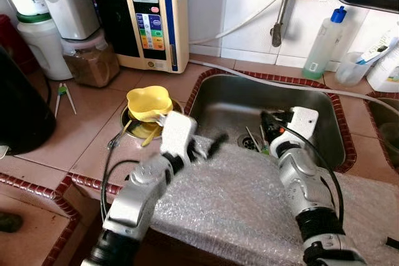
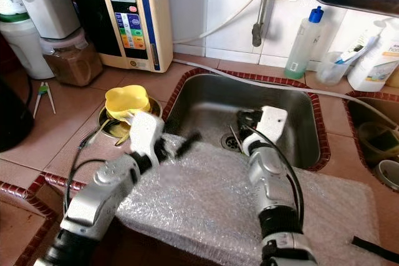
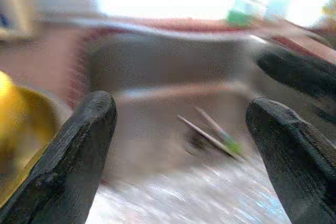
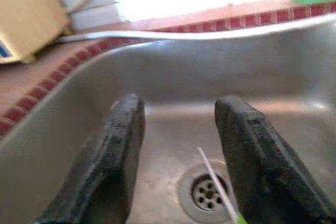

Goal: Kitchen organization

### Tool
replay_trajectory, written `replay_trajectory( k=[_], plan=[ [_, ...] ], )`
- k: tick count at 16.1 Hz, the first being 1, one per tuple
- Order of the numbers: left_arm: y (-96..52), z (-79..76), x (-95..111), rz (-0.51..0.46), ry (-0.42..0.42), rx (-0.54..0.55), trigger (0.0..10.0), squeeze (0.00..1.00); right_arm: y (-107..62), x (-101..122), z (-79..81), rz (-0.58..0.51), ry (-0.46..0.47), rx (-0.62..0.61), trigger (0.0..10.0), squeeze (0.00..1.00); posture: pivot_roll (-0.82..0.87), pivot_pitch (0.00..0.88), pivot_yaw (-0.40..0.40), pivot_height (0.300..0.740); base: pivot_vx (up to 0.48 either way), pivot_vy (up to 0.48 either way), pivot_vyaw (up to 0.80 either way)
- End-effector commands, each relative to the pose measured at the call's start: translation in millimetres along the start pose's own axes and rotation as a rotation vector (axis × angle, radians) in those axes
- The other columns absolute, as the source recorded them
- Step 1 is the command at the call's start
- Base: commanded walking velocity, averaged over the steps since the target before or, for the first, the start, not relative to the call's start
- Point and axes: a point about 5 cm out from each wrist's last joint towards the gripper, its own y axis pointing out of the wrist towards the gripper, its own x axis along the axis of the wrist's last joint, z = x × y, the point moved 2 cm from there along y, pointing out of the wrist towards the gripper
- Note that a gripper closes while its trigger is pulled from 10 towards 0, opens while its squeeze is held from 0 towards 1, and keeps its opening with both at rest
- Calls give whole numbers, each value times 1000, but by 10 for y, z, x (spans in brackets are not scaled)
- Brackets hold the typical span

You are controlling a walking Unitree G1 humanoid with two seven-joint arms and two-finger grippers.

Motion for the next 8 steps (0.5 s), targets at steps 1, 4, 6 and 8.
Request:
replay_trajectory(
  k=[1, 4, 6, 8],
  plan=[
    [10, 110, 75, -33, 16, 69, 10000, 1000, -12, 14, 52, -3, -14, 30, 10000, 1000, -87, 6, 41, 740, 0, 0, 0],
    [-24, 592, 252, -89, -24, 397, 10000, 1000, -147, 43, 300, -51, -117, 156, 10000, 1000, -86, 11, 40, 740, 0, 0, 0],
    [-48, 711, 289, -113, -47, 480, 10000, 1000, -195, 45, 343, -57, -149, 188, 10000, 1000, -88, 13, 43, 740, 0, 0, 0],
    [-84, 808, 315, -141, -60, 568, 10000, 1000, -266, 45, 351, -56, -144, 195, 10000, 1000, -90, 16, 50, 740, 0, 0, 0]
  ],
)
